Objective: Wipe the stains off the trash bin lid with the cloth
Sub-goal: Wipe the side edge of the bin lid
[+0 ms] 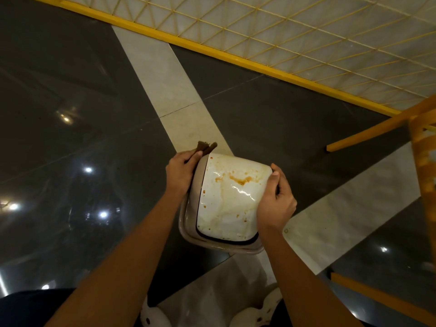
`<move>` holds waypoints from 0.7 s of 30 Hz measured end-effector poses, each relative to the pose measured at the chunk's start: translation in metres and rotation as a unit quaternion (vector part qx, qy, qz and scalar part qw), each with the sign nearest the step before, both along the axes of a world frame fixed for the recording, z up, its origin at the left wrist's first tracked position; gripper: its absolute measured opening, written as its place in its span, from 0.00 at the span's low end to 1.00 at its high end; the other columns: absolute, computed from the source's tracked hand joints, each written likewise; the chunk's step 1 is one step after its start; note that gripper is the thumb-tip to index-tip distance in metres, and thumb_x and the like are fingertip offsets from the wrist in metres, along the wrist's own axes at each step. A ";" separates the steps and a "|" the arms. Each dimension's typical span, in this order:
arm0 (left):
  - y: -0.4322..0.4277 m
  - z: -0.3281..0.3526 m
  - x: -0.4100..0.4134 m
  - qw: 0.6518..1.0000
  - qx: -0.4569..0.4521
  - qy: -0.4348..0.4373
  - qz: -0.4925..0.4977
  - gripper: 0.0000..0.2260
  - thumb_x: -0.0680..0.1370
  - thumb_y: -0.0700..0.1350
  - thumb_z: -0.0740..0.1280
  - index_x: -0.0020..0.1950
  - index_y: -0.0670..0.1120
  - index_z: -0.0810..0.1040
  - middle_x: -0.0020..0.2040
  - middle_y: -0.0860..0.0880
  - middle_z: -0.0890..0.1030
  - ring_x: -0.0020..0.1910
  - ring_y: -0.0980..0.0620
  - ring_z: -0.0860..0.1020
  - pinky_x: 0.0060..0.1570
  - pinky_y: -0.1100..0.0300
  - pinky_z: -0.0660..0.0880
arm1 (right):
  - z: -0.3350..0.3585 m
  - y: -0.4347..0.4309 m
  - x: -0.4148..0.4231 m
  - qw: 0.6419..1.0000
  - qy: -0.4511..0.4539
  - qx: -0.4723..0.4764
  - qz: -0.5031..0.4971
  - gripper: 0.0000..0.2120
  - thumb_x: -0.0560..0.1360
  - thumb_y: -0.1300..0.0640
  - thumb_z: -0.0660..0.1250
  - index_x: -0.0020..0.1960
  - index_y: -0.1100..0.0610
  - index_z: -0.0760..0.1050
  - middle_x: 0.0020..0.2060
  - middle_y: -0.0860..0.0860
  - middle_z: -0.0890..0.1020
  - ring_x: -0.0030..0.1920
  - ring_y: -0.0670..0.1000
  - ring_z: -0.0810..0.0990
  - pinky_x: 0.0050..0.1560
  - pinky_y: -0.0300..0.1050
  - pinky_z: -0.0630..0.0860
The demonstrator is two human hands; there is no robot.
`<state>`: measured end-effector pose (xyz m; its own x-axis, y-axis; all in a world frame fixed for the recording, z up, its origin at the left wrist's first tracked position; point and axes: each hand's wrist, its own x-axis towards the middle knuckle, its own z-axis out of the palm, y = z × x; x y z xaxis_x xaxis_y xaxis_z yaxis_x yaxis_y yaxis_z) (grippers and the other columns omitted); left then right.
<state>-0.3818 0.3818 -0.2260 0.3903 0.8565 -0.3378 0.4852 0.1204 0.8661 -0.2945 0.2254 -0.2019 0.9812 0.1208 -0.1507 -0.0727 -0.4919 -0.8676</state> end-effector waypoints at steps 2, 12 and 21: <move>-0.010 -0.001 -0.012 1.000 -0.008 -0.003 0.025 0.12 0.77 0.46 0.65 0.59 0.45 0.79 0.56 0.47 0.79 0.53 0.55 0.74 0.53 0.64 0.69 | 0.000 0.001 -0.001 1.000 -0.008 -0.001 0.002 0.14 0.79 0.48 0.56 0.60 0.45 0.75 0.53 0.48 0.81 0.51 0.49 0.80 0.51 0.51 0.79; 0.004 -0.009 -0.009 0.999 0.021 0.019 -0.022 0.13 0.77 0.46 0.65 0.59 0.44 0.79 0.55 0.45 0.79 0.54 0.52 0.75 0.51 0.65 0.68 | -0.001 0.000 0.001 1.000 -0.005 0.003 0.009 0.14 0.80 0.50 0.56 0.61 0.47 0.75 0.54 0.43 0.80 0.53 0.44 0.78 0.51 0.38 0.75; -0.028 -0.008 -0.037 0.998 -0.027 0.001 0.053 0.11 0.77 0.46 0.65 0.57 0.47 0.80 0.52 0.50 0.79 0.54 0.51 0.76 0.55 0.57 0.71 | -0.002 0.001 0.000 1.000 -0.008 0.001 0.003 0.14 0.79 0.49 0.56 0.61 0.47 0.75 0.54 0.48 0.81 0.51 0.50 0.80 0.48 0.45 0.79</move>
<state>-0.4190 0.3534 -0.2335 0.2979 0.8735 -0.3851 0.4695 0.2172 0.8558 -0.2948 0.2264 -0.2036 0.9826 0.1275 -0.1351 -0.0559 -0.4908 -0.8695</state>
